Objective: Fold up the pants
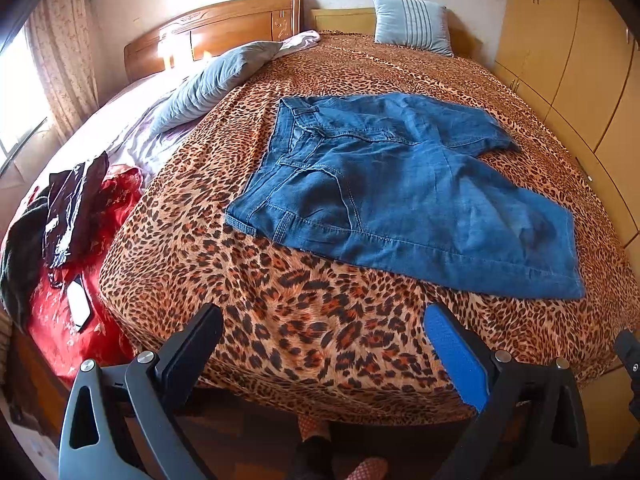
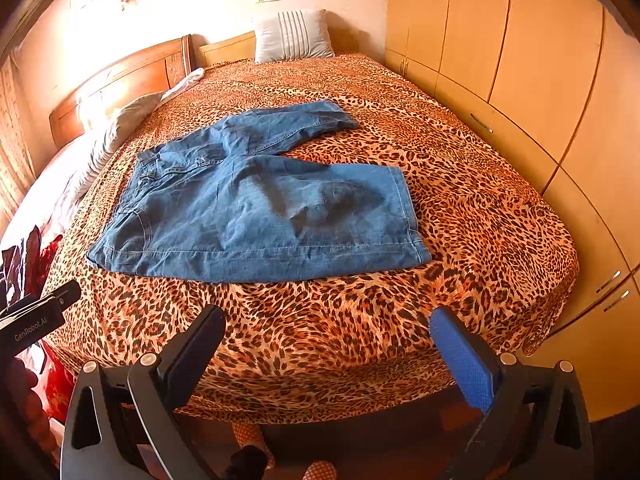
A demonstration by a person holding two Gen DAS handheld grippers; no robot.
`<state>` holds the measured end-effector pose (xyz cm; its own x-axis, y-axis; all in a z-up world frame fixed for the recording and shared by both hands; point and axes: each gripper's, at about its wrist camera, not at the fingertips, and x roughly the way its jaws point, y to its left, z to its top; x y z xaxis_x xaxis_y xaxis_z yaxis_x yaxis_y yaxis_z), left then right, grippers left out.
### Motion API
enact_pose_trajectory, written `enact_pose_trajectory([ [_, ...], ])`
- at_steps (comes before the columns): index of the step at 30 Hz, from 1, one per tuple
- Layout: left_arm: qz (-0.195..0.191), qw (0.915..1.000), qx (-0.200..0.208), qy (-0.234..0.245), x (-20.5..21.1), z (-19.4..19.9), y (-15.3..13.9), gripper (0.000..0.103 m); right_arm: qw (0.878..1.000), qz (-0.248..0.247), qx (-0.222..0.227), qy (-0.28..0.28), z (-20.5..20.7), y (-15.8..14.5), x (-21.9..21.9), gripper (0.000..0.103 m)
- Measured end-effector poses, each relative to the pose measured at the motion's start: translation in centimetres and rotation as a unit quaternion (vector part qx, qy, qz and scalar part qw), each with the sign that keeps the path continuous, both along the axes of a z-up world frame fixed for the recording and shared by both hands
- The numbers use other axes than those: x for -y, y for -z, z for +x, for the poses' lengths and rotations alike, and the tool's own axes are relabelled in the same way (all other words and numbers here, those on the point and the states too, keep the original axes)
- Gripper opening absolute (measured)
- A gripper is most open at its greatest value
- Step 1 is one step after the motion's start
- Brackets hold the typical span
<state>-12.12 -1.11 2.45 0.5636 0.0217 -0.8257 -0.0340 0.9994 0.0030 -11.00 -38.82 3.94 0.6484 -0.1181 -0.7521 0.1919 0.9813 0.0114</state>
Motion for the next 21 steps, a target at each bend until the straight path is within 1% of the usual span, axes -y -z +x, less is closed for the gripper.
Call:
enact_pose_trajectory([
  [10, 0.004, 1.0, 0.002, -0.004, 1.1, -0.2, -0.2, 0.102, 1.0, 0.001, -0.001, -0.006, 0.2, 0.0, 0.6, 0.103],
  [21, 0.008, 0.9999, 0.007, -0.005, 2.5, -1.1, -0.6, 0.102, 1.0, 0.008, 0.005, -0.002, -0.3, 0.1, 2.3, 0.103],
])
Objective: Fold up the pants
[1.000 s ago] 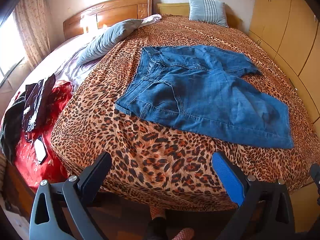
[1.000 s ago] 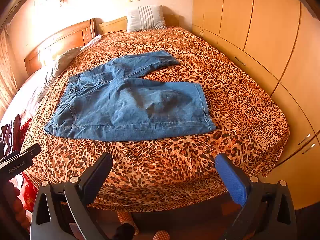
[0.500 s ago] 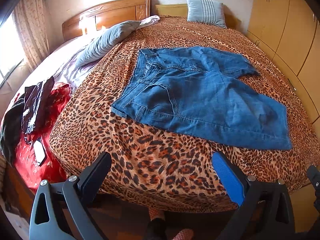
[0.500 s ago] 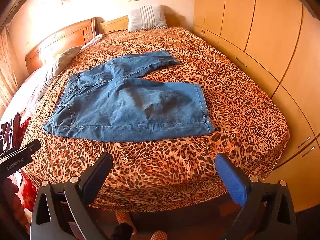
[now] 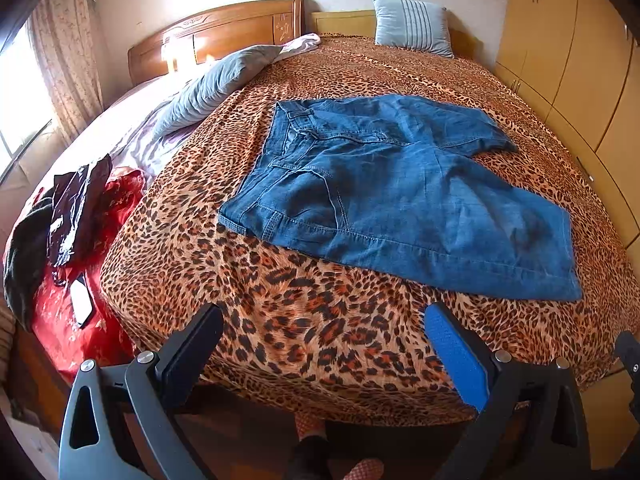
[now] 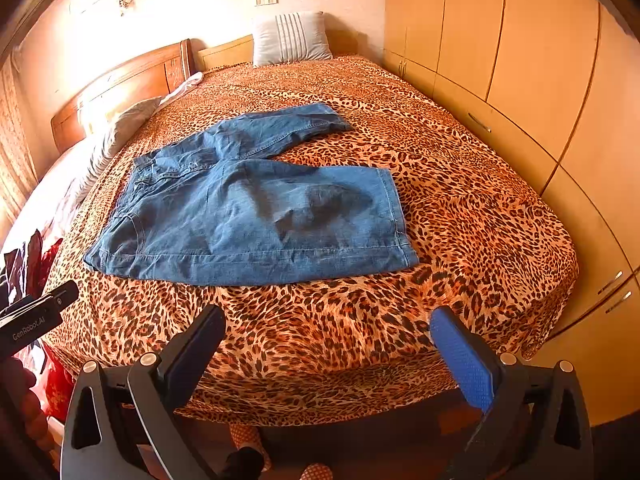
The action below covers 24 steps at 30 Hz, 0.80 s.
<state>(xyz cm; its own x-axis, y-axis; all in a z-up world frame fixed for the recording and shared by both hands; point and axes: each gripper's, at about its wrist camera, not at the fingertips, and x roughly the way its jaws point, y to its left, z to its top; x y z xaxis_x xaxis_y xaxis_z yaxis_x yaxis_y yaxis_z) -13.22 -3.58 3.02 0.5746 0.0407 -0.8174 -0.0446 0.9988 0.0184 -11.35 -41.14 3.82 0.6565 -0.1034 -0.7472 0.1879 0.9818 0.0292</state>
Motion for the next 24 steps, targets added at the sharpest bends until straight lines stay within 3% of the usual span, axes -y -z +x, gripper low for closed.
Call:
enact_pose_trajectory([
  [14, 0.02, 0.9997, -0.011, 0.003, 0.6, 0.0, -0.1, 0.102, 1.0, 0.012, -0.016, -0.007, 0.7, 1.2, 0.4, 0.103],
  [24, -0.002, 0.9975, -0.068, 0.023, -1.5, 9.1, 2.5, 0.102, 0.999, -0.009, -0.04, -0.001, 6.6, 1.7, -1.7, 0.103],
])
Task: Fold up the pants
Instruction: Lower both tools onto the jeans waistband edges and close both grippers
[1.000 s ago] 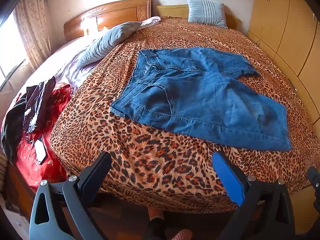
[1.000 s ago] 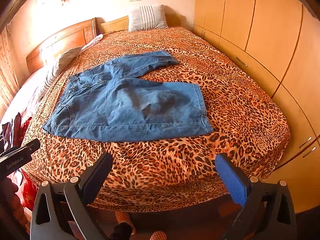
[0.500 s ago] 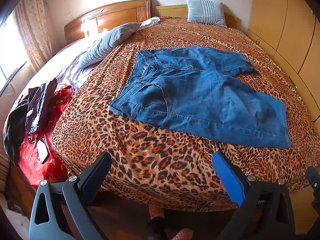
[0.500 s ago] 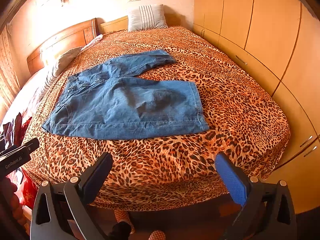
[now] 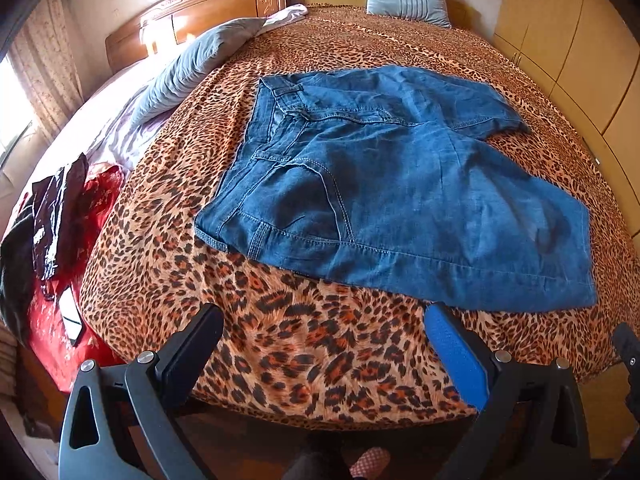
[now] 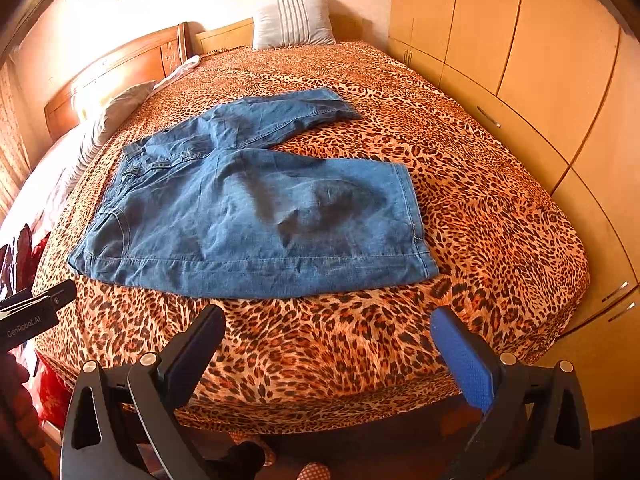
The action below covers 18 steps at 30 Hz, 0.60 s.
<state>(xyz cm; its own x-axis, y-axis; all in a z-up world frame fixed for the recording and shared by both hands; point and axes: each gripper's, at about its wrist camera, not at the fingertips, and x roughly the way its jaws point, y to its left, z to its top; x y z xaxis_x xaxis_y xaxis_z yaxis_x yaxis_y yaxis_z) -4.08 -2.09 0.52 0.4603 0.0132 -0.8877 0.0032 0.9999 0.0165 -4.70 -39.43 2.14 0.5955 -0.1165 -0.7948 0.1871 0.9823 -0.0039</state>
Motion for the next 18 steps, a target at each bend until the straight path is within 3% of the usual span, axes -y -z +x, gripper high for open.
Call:
enact_pose_trajectory([
  [9, -0.01, 0.9975, -0.069, 0.009, -4.8, 14.1, 1.7, 0.102, 0.999, 0.019, -0.023, 0.016, 9.6, -1.3, -0.1, 0.103],
  [18, -0.03, 0.9876, -0.152, -0.023, -9.1, 28.1, 2.5, 0.102, 0.998, 0.032, -0.029, -0.043, 23.3, -4.1, 4.8, 0.103],
])
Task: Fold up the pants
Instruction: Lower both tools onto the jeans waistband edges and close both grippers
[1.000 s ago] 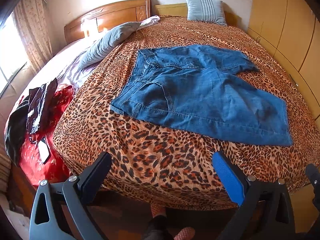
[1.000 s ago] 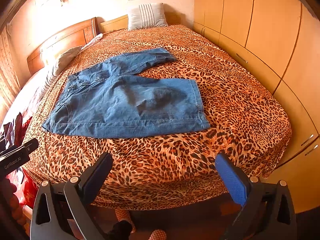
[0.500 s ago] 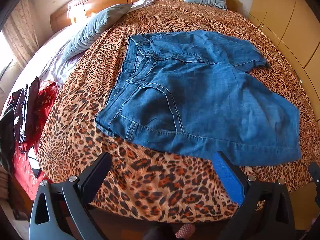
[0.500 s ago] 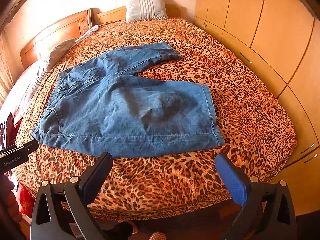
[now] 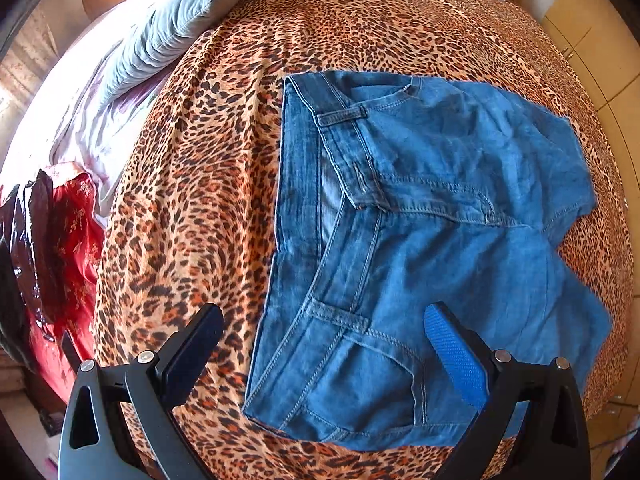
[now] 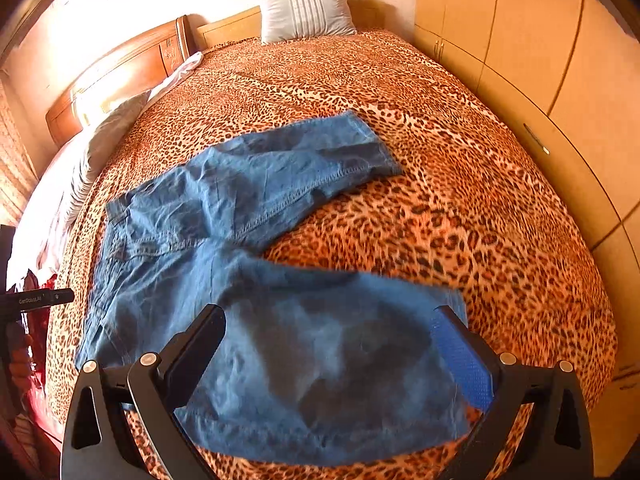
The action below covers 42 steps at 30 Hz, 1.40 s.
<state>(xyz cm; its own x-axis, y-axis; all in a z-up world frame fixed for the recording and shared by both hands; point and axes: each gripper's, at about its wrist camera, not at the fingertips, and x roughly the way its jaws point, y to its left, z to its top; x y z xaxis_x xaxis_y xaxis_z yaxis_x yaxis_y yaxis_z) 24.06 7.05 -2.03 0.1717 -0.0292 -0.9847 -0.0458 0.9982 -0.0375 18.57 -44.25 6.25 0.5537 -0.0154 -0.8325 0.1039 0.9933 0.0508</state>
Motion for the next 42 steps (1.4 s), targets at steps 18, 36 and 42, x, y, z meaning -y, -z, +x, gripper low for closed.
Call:
enact_pose_trajectory([
  [18, 0.167, 0.9479, -0.068, 0.263, 8.1, 17.3, 4.0, 0.102, 0.935, -0.147, -0.105, -0.304, 26.7, 4.3, -0.1, 0.101],
  [36, 0.113, 0.916, -0.109, 0.369, 8.2, 25.2, 14.1, 0.102, 0.888, -0.148, -0.194, -0.388, 40.9, 14.2, -4.3, 0.101],
  [42, 0.11, 0.911, -0.134, 0.374, 8.5, 26.7, 17.0, 0.102, 0.886, -0.124, -0.224, -0.386, 42.9, 16.9, -4.2, 0.102],
])
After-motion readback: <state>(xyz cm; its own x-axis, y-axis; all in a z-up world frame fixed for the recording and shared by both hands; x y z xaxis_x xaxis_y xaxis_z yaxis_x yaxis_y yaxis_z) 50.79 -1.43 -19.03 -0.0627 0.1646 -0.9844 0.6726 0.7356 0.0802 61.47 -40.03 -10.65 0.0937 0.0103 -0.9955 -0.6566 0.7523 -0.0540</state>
